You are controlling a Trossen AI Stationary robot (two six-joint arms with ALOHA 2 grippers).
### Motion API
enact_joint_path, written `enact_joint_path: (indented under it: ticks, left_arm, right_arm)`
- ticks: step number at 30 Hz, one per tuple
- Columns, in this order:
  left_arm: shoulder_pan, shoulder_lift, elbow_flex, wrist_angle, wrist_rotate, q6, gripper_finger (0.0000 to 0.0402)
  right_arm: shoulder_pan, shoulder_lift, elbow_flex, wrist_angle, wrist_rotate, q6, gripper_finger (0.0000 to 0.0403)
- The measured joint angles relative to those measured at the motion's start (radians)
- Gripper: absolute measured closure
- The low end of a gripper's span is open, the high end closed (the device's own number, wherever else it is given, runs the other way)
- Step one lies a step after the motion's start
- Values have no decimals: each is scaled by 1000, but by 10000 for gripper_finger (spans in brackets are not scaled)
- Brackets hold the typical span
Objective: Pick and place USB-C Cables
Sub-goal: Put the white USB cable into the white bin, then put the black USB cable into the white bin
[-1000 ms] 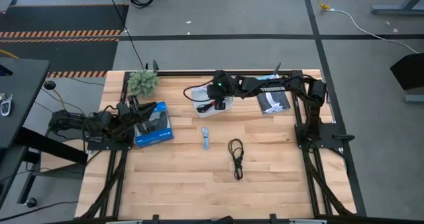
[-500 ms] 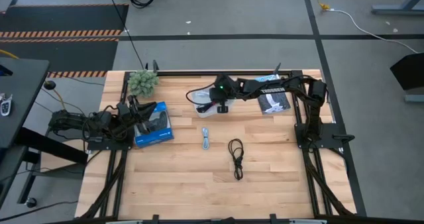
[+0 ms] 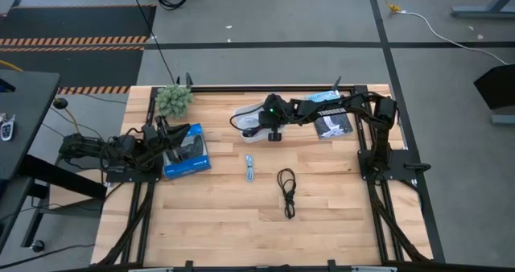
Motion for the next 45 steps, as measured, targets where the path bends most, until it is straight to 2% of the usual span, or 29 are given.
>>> enact_joint_path:
  ticks: [5,10,18,33,45]
  left_arm:
    - [0,0,0,0,0,0,358]
    - [0,0,0,0,0,0,358]
    - [0,0,0,0,0,0,358]
    - [0,0,0,0,0,0,358]
    - [0,0,0,0,0,0,358]
  right_arm:
    - [-1,0,0,0,-19,37,341]
    - [-9,0,0,-19,-54,48,300]
    - [-6,-32,0,-19,-17,90,245]
    - [19,-176,1,34,-26,89,242]
    - [118,-191,1,81,-32,92,242]
